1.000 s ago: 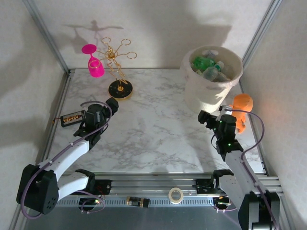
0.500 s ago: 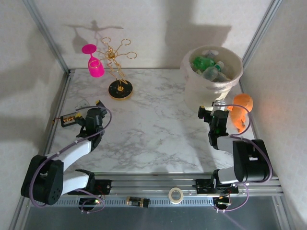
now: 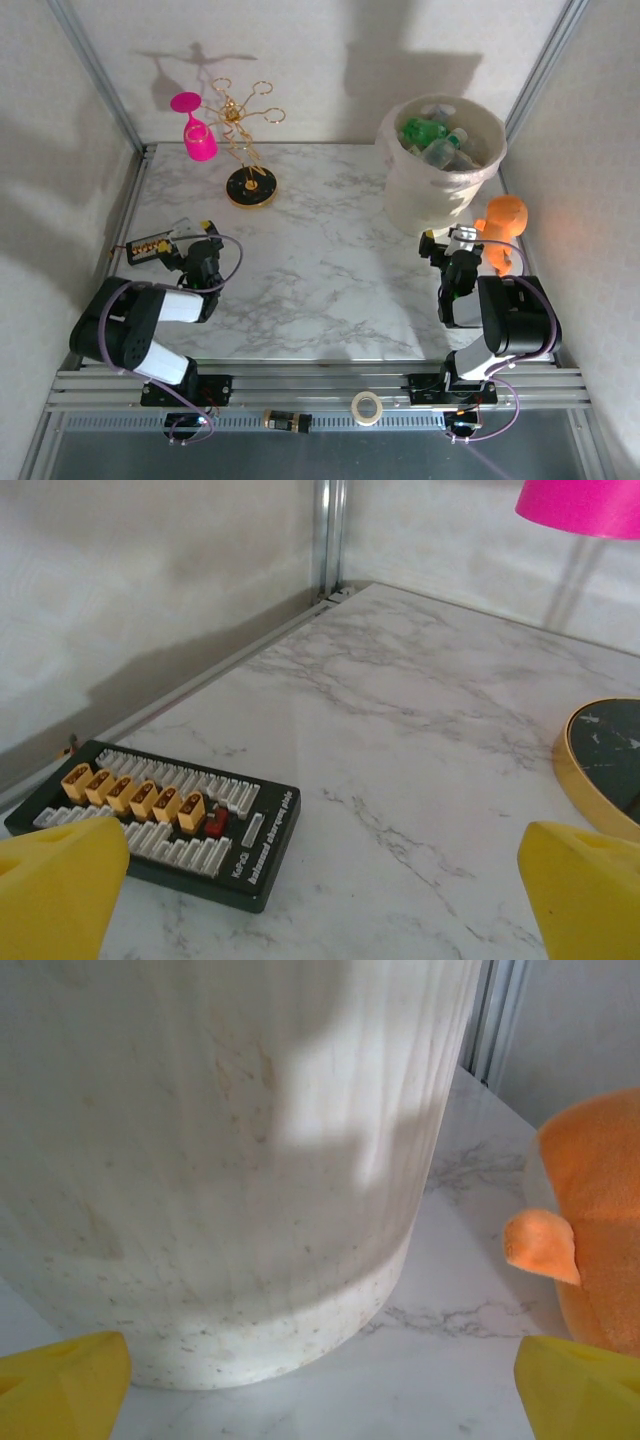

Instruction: Put the plastic bottles in the bin

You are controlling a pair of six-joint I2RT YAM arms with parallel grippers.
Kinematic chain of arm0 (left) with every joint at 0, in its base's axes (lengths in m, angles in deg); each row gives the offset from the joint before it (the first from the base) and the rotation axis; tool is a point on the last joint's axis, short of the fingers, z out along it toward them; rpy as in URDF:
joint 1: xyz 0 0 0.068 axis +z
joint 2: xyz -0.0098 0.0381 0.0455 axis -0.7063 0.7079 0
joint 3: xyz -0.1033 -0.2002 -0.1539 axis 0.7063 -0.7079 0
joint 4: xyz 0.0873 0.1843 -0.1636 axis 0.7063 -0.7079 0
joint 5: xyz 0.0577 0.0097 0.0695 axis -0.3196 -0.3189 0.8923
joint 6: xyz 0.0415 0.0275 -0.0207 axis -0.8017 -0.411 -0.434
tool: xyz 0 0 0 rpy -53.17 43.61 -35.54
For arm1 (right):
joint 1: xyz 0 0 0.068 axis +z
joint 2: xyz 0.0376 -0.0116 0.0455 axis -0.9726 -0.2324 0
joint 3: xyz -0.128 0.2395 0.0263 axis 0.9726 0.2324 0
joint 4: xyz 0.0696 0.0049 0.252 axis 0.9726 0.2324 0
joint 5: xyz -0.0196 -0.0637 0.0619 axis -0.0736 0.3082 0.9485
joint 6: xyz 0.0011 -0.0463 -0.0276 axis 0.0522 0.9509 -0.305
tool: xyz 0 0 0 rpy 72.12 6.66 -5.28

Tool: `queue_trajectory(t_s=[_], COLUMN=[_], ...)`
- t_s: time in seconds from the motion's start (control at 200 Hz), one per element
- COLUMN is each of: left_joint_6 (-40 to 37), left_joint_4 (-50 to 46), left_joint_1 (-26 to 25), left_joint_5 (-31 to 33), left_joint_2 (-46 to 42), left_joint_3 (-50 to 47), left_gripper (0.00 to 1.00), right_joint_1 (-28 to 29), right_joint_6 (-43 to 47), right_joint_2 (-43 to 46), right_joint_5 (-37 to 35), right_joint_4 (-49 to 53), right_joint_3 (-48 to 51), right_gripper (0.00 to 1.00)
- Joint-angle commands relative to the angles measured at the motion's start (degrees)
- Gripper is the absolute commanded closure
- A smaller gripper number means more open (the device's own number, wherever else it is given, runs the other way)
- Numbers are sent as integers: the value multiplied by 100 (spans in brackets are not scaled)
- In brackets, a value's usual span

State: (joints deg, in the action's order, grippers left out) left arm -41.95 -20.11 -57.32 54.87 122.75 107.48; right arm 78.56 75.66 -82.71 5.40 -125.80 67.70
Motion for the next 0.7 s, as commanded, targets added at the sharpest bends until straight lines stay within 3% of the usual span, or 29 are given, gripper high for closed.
queue_trajectory(t_s=[0.0,0.175,0.28,0.381,0.416,0.471,0.516,0.561,0.696], left_joint_6=[-395,-430,-390,-193,-162,10,-110,-73,-92], left_joint_4=[572,1767,1805,1381,1955,1415,1912,1536,1686], left_joint_1=[-24,34,161,502,648,701,670,639,641], left_joint_5=[-150,-634,-959,-1807,-1980,-2000,-1960,-1932,-1914], left_joint_2=[120,-164,-168,-49,234,62,223,113,155], left_joint_3=[127,-701,-758,-555,-662,-590,-662,-596,-618], left_gripper=[0,0,0,0,0,0,0,0,0], right_joint_1=[-22,-16,-22,-16,-18,-23,-17,-20,-19], right_joint_6=[-22,-22,-22,-21,-22,-22,-22,-21,-22], right_joint_2=[-34,-35,-35,-24,-28,-34,-34,-31,-30], right_joint_5=[43,39,34,33,34,33,34,33,39], right_joint_4=[-550,-548,-546,-548,-548,-549,-553,-548,-542], right_joint_3=[15,8,6,17,15,15,13,7,8], right_gripper=[1,1,1,1,1,1,1,1,1])
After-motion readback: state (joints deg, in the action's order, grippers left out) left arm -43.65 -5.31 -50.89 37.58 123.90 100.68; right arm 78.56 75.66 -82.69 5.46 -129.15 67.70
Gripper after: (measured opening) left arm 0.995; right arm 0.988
